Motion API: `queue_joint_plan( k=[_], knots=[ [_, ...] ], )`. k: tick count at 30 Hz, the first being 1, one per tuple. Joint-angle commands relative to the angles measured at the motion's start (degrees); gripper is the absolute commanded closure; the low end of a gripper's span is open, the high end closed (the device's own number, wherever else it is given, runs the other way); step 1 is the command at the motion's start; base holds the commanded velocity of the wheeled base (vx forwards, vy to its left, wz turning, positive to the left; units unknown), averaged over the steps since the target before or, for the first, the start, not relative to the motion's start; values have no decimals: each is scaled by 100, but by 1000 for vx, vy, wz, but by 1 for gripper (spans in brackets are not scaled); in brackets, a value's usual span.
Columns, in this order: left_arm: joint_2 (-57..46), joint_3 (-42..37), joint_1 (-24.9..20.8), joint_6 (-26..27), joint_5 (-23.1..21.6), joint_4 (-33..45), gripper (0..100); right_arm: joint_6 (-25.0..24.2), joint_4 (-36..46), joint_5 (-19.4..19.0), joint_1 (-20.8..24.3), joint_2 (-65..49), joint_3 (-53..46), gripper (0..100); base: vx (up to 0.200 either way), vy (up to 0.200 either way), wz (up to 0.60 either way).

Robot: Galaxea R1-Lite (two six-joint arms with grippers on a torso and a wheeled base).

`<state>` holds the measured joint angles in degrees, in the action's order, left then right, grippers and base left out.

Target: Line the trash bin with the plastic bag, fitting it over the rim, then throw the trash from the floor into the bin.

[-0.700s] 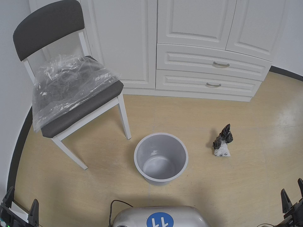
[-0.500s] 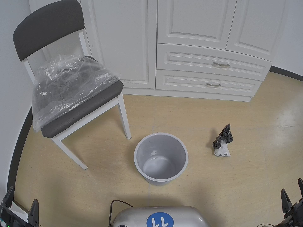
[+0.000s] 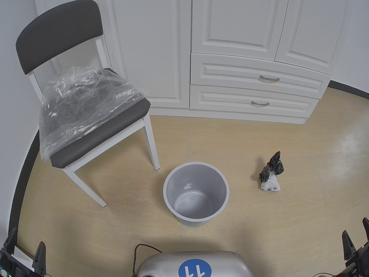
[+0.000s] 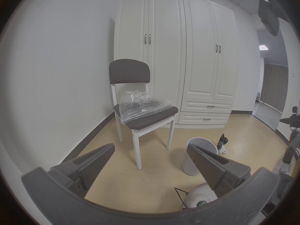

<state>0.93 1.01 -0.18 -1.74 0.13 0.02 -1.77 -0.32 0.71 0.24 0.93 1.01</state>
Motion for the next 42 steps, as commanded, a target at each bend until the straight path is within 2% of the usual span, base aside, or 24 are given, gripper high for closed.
queue_joint_plan(
  k=[1, 11, 14, 15, 29, 31, 32, 35, 38, 40, 42],
  knots=[
    [-93, -101, 1, 7, 4, -2, 0, 1, -3, 0, 2, -93, -92, 0, 0, 0, 0],
    [-93, -101, 9, 69, -5, 6, 0, 89, -3, 8, -16, -93, -101, 0, 0, 0, 0],
    [-93, -101, 9, 376, -93, 6, 0, 396, 5, -79, -16, -93, -101, 0, 0, 0, 0],
    [-93, -101, 9, 543, -268, -11, 0, 493, 5, -123, -16, -93, -101, 0, 0, 0, 0],
    [-93, -101, 9, 605, -339, -38, 0, 493, -3, -123, -24, -93, -101, 0, 0, 0, 0],
    [-93, -101, 27, -107, 136, -11, 0, 36, -21, 35, -7, -93, -101, 0, 0, 0, 0],
    [-93, -101, 27, -265, 189, -29, 0, -34, -21, 87, -7, -93, -101, 0, 0, 0, 0],
    [-93, -101, 27, -256, 189, -29, 0, -25, -21, 87, -16, -93, -101, 0, 0, 0, 0],
    [-93, -101, 27, -151, 162, -29, 0, -8, -12, 87, -16, -93, -101, 0, 0, 0, 0],
    [-93, -101, 36, 297, -22, -38, 0, 71, -12, 96, -42, -93, -101, 0, 0, 0, 0],
    [-93, -101, 27, 491, -207, -38, 0, 396, -21, -44, -33, -93, -101, 0, 0, 0, 0]
  ],
)
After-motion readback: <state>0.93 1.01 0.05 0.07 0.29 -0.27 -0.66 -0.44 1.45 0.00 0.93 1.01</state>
